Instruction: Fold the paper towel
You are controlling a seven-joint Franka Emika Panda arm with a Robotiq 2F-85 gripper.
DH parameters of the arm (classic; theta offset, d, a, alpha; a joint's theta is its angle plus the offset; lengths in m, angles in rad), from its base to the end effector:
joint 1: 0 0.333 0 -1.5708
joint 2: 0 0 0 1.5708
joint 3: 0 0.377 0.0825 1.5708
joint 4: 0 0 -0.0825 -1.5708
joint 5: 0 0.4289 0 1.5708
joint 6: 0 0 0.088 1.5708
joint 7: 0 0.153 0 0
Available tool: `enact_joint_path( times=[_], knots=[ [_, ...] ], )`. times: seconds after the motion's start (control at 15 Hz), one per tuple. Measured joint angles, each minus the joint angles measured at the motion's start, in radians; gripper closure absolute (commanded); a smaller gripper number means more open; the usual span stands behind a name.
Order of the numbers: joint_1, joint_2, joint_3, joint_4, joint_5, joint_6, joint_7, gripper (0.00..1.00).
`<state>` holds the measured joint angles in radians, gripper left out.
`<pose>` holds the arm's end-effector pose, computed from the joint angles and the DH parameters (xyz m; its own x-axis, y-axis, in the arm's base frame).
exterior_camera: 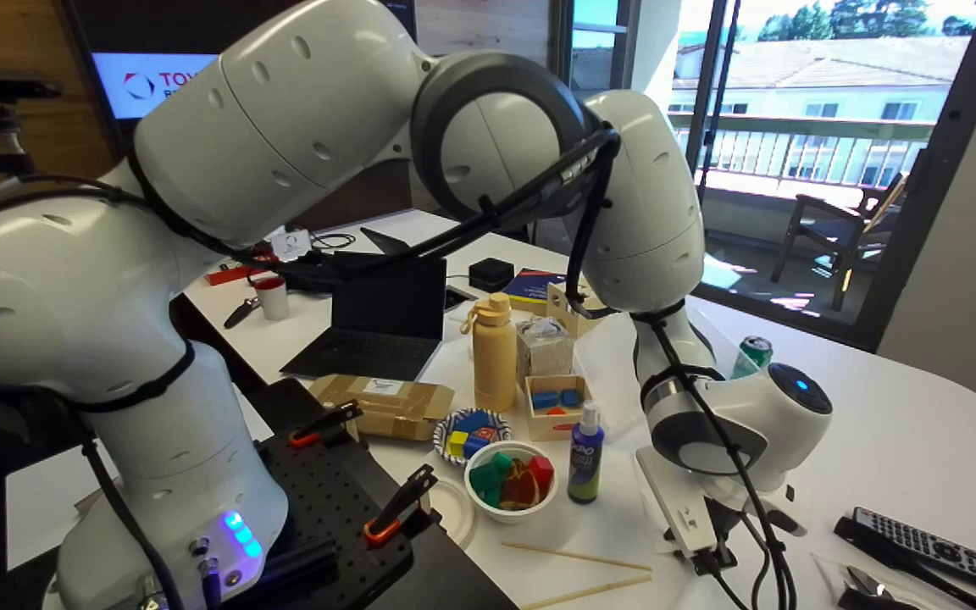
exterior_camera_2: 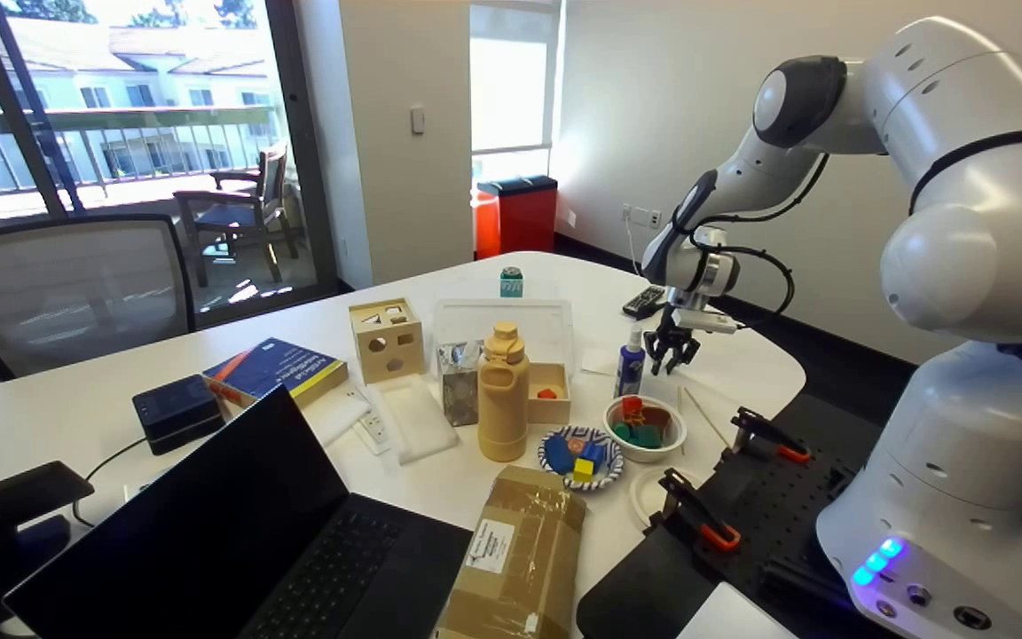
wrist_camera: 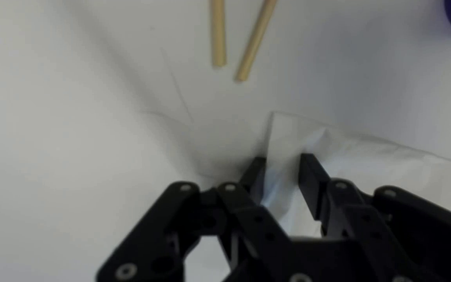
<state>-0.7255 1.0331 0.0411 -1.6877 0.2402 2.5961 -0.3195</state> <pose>0.5318 -0.4322 -0.0647 0.8283 -0.5526 -0.0927 -0.5600 -0.8110 -0.1692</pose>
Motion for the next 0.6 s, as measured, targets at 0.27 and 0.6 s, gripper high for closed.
enact_joint_path(
  times=[0.27,0.6],
  knots=[
    [0.030,0.001,-0.019,0.017,0.000,-0.026,0.026,0.99],
    [0.062,-0.009,-0.067,0.016,-0.003,-0.026,0.044,0.99]
  ],
)
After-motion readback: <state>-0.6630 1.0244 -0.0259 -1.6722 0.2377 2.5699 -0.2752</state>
